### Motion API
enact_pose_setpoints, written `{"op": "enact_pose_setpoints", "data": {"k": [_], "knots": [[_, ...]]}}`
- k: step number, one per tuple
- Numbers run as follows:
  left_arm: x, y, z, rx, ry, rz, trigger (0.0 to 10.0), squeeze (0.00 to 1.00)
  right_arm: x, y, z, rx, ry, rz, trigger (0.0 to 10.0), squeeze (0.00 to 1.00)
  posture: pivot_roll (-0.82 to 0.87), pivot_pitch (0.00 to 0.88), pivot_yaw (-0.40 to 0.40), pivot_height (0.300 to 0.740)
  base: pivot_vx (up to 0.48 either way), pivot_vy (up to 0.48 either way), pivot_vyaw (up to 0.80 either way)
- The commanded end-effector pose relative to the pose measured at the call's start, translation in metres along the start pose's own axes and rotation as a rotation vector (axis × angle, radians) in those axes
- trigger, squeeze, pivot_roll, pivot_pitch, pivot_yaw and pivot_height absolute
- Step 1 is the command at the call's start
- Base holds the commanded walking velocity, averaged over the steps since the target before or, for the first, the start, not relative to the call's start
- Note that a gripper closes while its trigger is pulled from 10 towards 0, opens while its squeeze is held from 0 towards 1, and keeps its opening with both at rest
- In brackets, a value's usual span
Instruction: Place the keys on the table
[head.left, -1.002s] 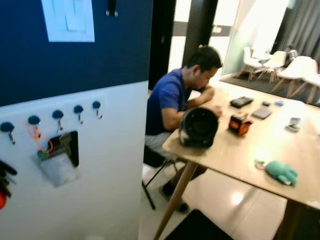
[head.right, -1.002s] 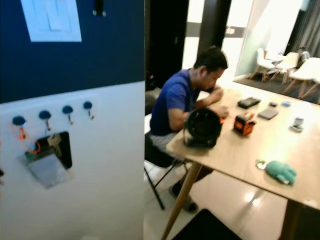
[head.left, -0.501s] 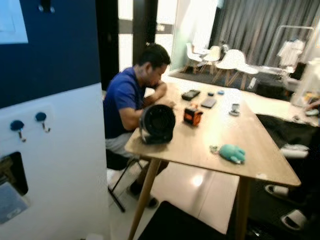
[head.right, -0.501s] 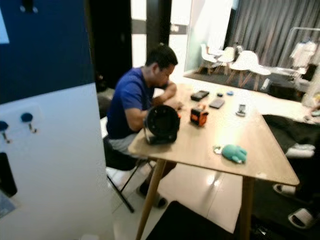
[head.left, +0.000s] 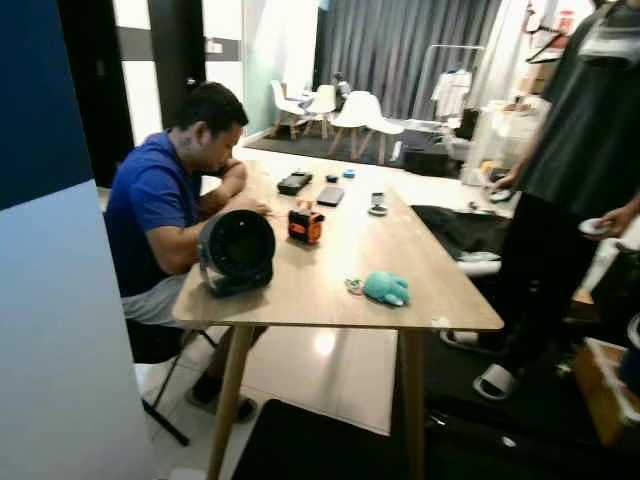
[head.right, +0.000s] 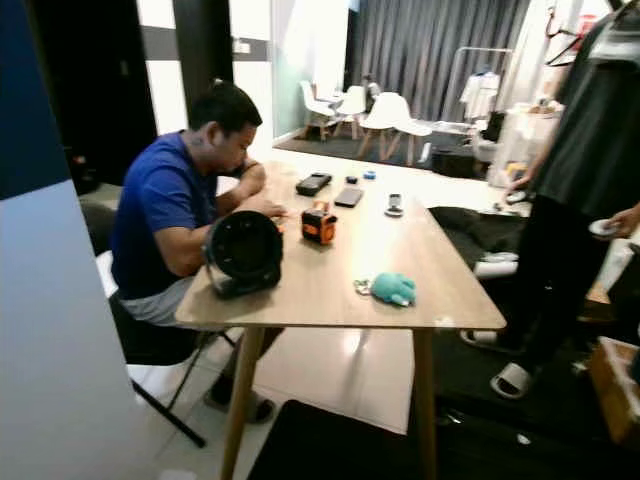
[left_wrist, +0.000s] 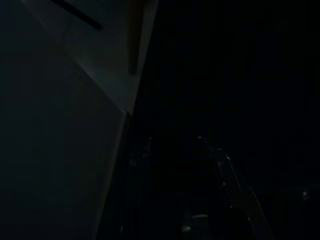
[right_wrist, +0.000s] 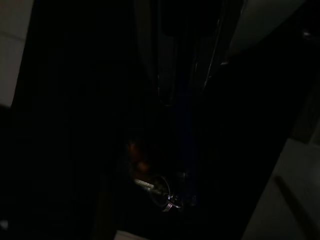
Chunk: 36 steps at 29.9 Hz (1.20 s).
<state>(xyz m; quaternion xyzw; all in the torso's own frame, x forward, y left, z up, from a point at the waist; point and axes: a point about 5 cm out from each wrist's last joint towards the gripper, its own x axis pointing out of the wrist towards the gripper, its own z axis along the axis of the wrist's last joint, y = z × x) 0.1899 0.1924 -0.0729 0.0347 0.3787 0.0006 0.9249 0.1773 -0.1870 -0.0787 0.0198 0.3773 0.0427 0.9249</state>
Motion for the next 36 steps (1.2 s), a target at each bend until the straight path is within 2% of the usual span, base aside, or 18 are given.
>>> {"op": "enact_pose_setpoints", "data": {"k": [1,14,36], "knots": [[0.0006,-0.0025,0.0011,-0.001,-0.001,-0.007,10.0,0.0,-0.0006,-0.0023,-0.0001,0.001,0.0,-0.007,10.0,0.0,0.07,0.0,-0.021,0.74,0.0,0.0,-0.8],[0.0003,-0.0034,0.0013,-0.011,-0.012,-0.002,10.0,0.0,-0.0001,-0.0018,0.0013,-0.018,-0.003,0.0,10.0,0.0,0.07,0.0,-0.022,0.74,0.0,0.0,-0.71],[0.002,-0.0044,0.0093,0.007,-0.047,-0.008,10.0,0.0,-0.0007,0.0015,-0.0013,-0.014,-0.003,0.008,10.0,0.0,0.07,0.0,-0.014,0.74,0.0,0.0,0.0]]}}
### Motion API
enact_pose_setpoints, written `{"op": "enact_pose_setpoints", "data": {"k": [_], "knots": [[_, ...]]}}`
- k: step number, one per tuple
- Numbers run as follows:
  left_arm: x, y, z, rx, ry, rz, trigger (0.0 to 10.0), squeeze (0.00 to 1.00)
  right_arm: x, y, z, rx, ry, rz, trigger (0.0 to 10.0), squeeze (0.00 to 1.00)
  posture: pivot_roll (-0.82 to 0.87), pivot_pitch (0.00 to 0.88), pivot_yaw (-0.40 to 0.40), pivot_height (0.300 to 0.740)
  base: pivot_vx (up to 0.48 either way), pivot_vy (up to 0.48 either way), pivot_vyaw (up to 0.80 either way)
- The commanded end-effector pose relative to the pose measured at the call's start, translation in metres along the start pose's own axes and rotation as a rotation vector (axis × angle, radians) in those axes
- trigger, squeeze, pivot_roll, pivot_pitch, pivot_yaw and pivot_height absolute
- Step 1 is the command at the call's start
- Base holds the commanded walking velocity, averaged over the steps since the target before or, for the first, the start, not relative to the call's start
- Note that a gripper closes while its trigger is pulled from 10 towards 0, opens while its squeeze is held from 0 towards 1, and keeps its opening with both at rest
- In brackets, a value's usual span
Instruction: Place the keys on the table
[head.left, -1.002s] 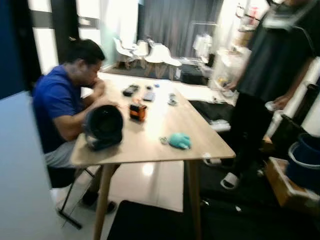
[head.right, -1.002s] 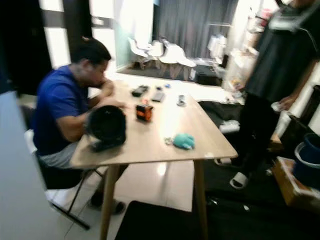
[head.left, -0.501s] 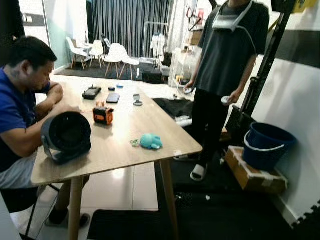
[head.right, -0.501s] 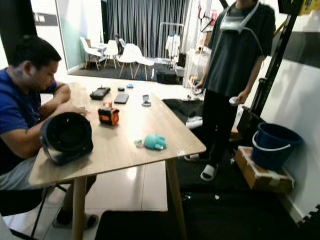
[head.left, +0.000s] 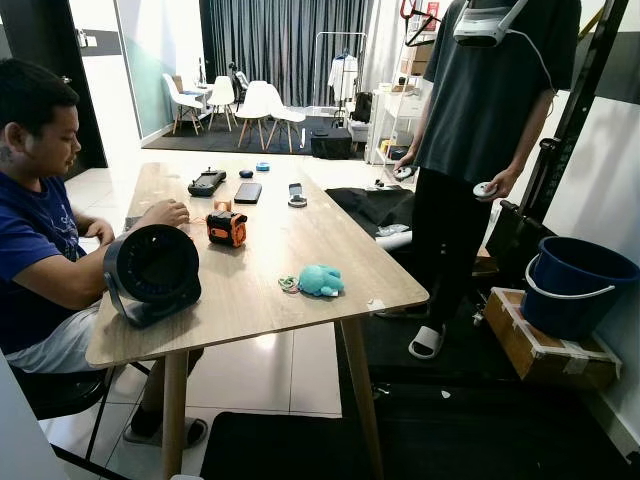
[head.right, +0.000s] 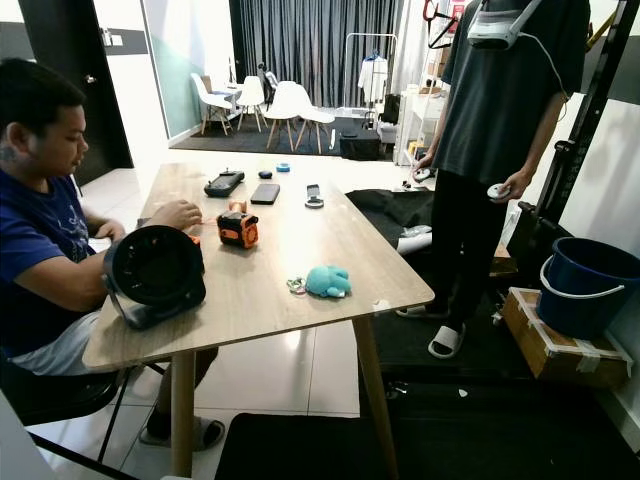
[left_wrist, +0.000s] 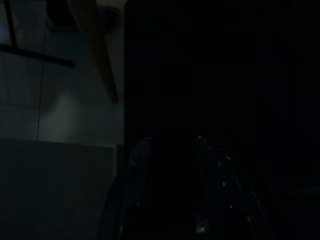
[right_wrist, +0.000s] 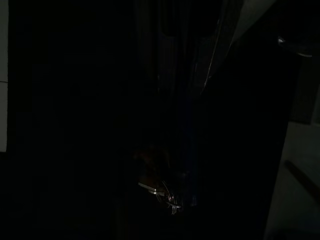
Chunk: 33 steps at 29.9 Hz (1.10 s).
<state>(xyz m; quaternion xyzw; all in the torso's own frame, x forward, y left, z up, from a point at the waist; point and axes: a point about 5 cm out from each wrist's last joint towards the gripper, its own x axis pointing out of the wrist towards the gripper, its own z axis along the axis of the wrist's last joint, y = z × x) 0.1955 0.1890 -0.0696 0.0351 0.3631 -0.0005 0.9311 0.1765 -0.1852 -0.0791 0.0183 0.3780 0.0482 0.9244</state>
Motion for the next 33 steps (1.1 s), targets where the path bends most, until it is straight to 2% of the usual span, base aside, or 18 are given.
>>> {"op": "enact_pose_setpoints", "data": {"k": [1,9,26,33], "knots": [[0.0005,-0.002,0.0028,0.009,-0.015,-0.01,10.0,0.0,-0.0009,-0.0005,-0.001,-0.007,-0.005,-0.002,10.0,0.0,0.06,0.0,-0.011,0.74,0.0,0.0,0.0],[0.0008,-0.0046,0.0039,0.011,-0.022,-0.023,10.0,0.0,-0.0021,-0.0018,-0.0027,-0.006,-0.004,-0.007,10.0,0.0,0.06,0.0,-0.004,0.74,0.0,-0.101,0.0],[-0.0002,-0.0036,0.0031,0.021,-0.024,-0.031,10.0,0.0,-0.0028,-0.0007,-0.0047,-0.008,-0.001,-0.004,10.0,0.0,0.06,0.0,-0.004,0.74,0.0,-0.4,0.0],[0.0,-0.002,0.003,0.017,-0.016,-0.026,10.0,0.0,-0.0028,0.0004,-0.0053,-0.007,-0.002,-0.005,10.0,0.0,0.07,0.0,0.001,0.74,0.0,0.0,0.0]]}}
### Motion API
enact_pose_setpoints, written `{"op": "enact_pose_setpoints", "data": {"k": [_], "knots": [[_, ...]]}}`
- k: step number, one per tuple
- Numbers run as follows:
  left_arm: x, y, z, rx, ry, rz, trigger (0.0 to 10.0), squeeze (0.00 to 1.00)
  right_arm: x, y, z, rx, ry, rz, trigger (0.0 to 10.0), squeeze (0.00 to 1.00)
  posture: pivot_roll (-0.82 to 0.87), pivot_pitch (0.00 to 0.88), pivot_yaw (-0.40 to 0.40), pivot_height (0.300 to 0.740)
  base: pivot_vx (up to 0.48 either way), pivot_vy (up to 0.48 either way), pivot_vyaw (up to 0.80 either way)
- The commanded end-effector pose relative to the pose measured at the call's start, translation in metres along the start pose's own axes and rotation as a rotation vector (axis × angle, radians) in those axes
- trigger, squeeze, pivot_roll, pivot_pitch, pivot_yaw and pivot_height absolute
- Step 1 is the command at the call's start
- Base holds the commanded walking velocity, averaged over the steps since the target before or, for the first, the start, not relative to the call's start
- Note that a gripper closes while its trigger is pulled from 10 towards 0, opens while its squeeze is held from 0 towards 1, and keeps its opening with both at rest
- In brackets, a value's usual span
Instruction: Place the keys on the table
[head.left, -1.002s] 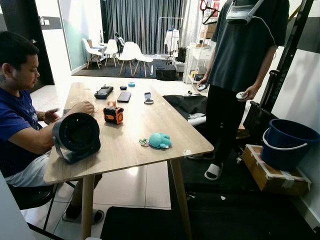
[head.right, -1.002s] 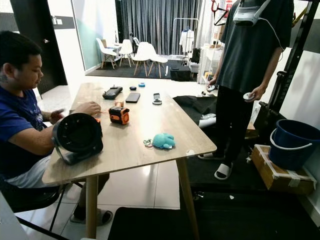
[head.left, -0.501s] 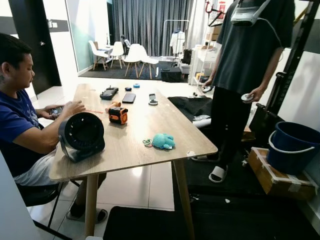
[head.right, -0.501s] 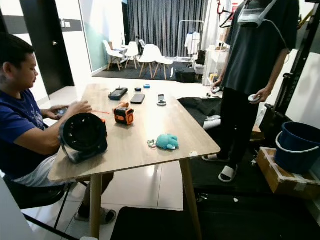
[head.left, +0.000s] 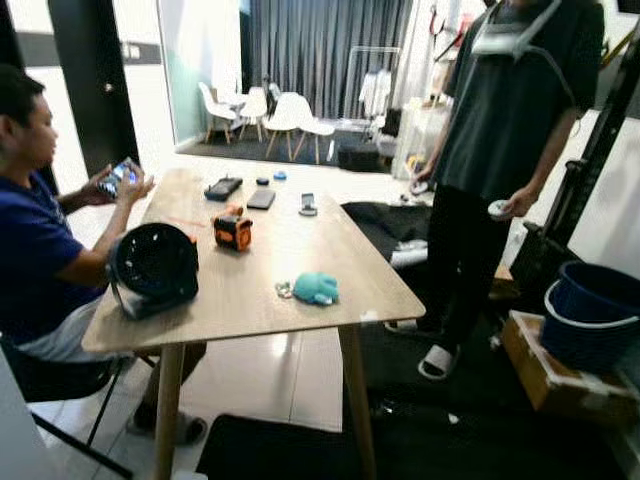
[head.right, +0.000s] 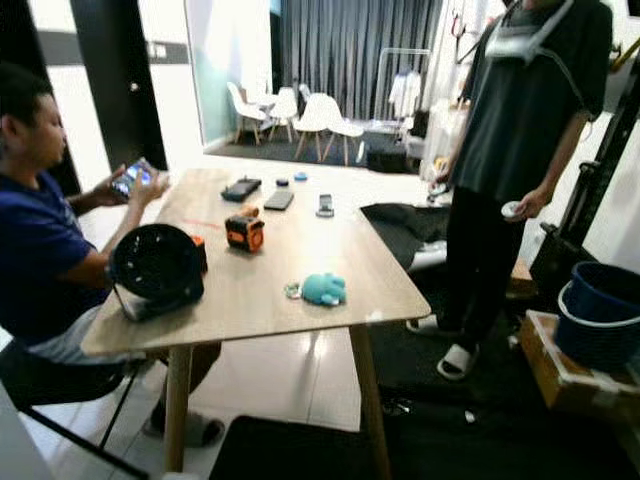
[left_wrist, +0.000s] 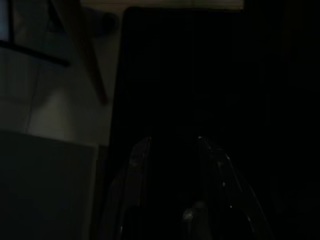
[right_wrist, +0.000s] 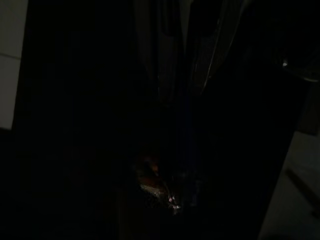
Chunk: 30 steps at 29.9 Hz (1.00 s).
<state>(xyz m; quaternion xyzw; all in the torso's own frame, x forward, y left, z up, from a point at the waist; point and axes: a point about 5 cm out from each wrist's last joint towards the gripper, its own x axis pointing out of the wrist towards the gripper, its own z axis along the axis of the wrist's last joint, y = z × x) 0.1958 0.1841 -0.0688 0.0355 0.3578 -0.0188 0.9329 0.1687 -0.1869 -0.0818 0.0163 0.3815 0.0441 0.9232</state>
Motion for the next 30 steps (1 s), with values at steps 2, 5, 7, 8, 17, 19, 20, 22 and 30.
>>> {"op": "enact_pose_setpoints", "data": {"k": [2,5,7,8,17,19,20,22,30], "knots": [[0.0,0.004,0.002,0.011,-0.002,0.005,10.0,0.0,0.001,0.002,0.002,-0.005,-0.009,0.004,10.0,0.0,0.07,0.0,0.004,0.74,0.0,0.0,0.0],[0.001,0.004,0.003,0.016,-0.004,0.001,10.0,0.0,0.001,0.003,0.001,-0.003,-0.008,0.003,10.0,0.0,0.07,0.0,0.005,0.74,0.0,0.0,0.0],[0.001,0.004,0.005,0.017,-0.008,-0.002,10.0,0.0,0.0,0.003,0.0,-0.001,-0.007,0.003,10.0,0.0,0.07,0.0,0.006,0.74,0.0,0.0,0.0],[0.001,0.004,0.005,0.017,-0.008,-0.002,10.0,0.0,0.0,0.003,0.0,-0.001,-0.007,0.003,10.0,0.0,0.07,0.0,0.006,0.74,0.0,0.0,0.0],[0.002,-0.001,0.007,0.019,-0.018,-0.011,10.0,0.0,0.0,0.001,0.0,-0.002,-0.007,0.0,10.0,0.0,0.06,0.0,0.002,0.74,0.0,0.0,0.0],[0.002,-0.001,0.007,0.019,-0.018,-0.011,10.0,0.0,0.0,0.001,0.0,-0.002,-0.007,0.0,10.0,0.0,0.06,0.0,0.002,0.74,0.0,0.0,0.0],[0.002,-0.002,0.007,0.023,-0.017,-0.013,10.0,0.0,0.0,0.0,0.001,-0.002,-0.009,-0.002,10.0,0.0,0.05,0.0,0.001,0.74,0.0,0.0,0.0],[0.003,-0.004,0.008,0.029,-0.017,-0.016,10.0,0.0,0.0,-0.002,0.002,-0.003,-0.012,-0.006,10.0,0.0,0.05,0.0,-0.004,0.74,0.0,0.0,0.0],[0.003,-0.007,0.009,0.021,-0.021,-0.013,10.0,0.0,0.0,-0.005,0.002,-0.009,-0.008,-0.008,10.0,0.0,0.05,0.007,-0.009,0.74,0.0,0.0,0.0]]}}
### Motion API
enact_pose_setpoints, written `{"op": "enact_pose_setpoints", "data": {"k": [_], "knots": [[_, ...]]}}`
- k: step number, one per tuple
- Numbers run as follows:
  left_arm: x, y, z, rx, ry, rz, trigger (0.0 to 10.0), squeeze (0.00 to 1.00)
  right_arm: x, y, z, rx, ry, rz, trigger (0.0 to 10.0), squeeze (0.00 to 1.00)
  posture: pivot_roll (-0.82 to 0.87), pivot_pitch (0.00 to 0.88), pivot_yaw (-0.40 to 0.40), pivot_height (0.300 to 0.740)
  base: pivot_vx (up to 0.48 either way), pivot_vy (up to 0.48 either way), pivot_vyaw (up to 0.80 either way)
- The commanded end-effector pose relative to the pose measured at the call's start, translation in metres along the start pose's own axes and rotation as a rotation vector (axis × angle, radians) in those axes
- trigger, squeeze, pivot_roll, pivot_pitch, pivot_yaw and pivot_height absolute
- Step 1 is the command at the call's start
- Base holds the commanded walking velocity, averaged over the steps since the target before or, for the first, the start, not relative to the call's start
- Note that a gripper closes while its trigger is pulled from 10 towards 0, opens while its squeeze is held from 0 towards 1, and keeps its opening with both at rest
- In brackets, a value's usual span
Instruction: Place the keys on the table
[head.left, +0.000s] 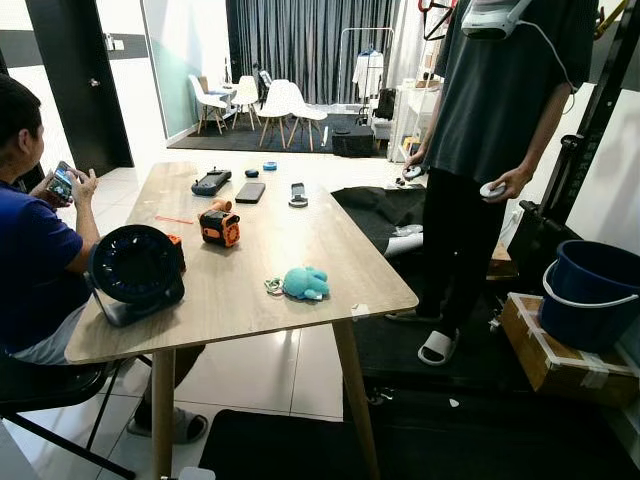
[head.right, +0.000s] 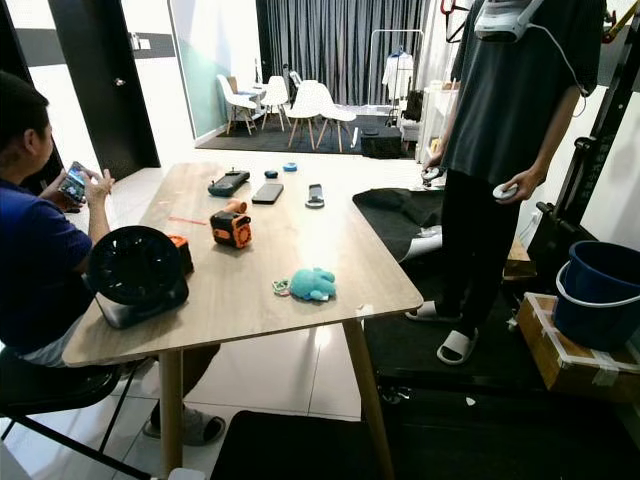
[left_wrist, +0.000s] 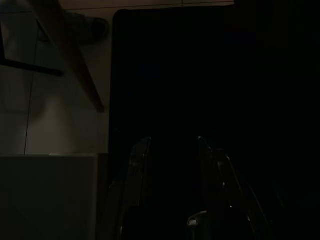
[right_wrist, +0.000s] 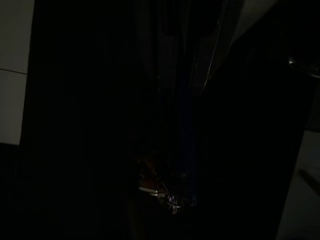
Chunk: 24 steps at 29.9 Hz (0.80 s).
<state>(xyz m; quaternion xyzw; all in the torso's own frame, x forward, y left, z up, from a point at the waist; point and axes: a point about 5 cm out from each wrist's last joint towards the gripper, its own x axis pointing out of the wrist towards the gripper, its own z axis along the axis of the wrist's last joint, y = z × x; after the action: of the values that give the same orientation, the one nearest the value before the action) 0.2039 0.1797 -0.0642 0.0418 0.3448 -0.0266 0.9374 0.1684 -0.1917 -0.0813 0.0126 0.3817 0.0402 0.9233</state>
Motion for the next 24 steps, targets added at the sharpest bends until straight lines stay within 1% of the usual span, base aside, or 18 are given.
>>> {"op": "enact_pose_setpoints", "data": {"k": [1,13,24], "knots": [[0.0005,-0.0038,-0.0001,0.003,0.007,-0.004,10.0,0.0,0.0005,-0.0004,0.0022,-0.006,-0.008,0.002,10.0,0.0,0.06,0.008,-0.009,0.74,0.0,0.0,0.0],[0.0008,-0.0053,-0.0005,0.007,0.013,-0.007,10.0,0.0,0.0018,0.0019,0.0036,-0.006,-0.009,0.0,10.0,0.0,0.06,0.012,-0.003,0.74,0.0,0.0,0.0],[0.0006,-0.0033,-0.0012,0.015,0.019,-0.006,10.0,0.0,0.0012,0.0031,0.0012,-0.008,-0.003,-0.002,10.0,0.0,0.06,0.015,-0.002,0.74,0.0,0.0,0.0]]}}
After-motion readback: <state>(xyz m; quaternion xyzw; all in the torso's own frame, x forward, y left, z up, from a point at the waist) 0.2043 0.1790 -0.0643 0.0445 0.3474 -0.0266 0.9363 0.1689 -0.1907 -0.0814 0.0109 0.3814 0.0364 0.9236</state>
